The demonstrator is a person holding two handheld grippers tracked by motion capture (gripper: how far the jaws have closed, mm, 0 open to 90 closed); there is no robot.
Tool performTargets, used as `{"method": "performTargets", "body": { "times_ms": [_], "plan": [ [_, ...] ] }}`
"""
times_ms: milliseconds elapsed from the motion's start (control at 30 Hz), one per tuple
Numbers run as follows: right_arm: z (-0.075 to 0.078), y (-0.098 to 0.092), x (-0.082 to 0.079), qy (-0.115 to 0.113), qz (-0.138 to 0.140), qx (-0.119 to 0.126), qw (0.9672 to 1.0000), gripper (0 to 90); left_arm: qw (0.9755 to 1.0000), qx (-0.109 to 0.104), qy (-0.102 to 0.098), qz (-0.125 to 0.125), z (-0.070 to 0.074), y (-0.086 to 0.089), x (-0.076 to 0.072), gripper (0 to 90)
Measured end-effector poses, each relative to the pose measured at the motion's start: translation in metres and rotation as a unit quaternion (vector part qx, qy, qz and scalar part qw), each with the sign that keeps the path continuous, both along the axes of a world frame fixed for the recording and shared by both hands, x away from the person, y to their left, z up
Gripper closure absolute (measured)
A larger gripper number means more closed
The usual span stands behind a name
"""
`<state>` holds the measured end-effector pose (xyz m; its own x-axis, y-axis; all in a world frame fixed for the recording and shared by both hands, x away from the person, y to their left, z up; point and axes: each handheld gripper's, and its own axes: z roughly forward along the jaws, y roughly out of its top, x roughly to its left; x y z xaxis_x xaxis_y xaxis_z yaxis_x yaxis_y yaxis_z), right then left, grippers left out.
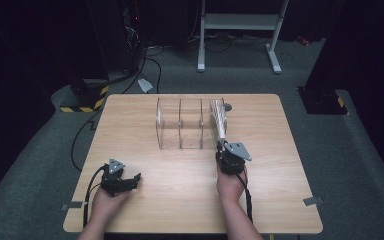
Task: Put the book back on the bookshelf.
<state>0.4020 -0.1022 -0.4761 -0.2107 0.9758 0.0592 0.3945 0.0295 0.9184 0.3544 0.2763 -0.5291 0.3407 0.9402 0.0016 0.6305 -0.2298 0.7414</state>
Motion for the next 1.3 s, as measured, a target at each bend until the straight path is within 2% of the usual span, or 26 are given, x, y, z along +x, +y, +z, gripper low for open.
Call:
{"method": "performTargets", "body": {
  "times_ms": [333, 433, 700, 833, 967, 1133, 1300],
  "plan": [
    [0.001, -0.002, 0.001, 0.000, -0.002, 0.000, 1.0000, 72.2, 1.0000, 0.000, 0.000, 0.000, 0.000, 0.000, 0.000, 19.4],
    [0.002, -0.003, 0.000, -0.004, 0.003, 0.004, 1.0000, 68.5, 1.0000, 0.001, 0.000, -0.001, 0.000, 0.000, 0.000, 19.4],
    [0.007, -0.011, -0.004, 0.001, 0.029, 0.011, 0.9995, 49.6, 1.0000, 0.002, 0.000, 0.000, 0.000, 0.000, 0.000, 19.4],
    [0.008, -0.014, -0.005, 0.002, 0.040, 0.010, 0.9991, 44.7, 1.0000, 0.001, -0.001, 0.002, 0.000, 0.000, 0.000, 19.4],
    [0.009, -0.022, -0.005, 0.000, 0.067, 0.021, 0.9975, 39.7, 1.0000, 0.003, -0.001, 0.001, 0.000, 0.000, 0.000, 19.4],
    [0.008, -0.029, -0.007, 0.000, 0.086, 0.015, 0.9962, 37.5, 1.0000, 0.003, -0.001, 0.002, 0.000, 0.000, 0.000, 19.6],
    [0.001, -0.036, -0.008, 0.010, 0.093, -0.012, 0.9955, 37.8, 1.0000, 0.003, -0.001, 0.003, 0.000, -0.001, -0.001, 19.7]
  ]
}}
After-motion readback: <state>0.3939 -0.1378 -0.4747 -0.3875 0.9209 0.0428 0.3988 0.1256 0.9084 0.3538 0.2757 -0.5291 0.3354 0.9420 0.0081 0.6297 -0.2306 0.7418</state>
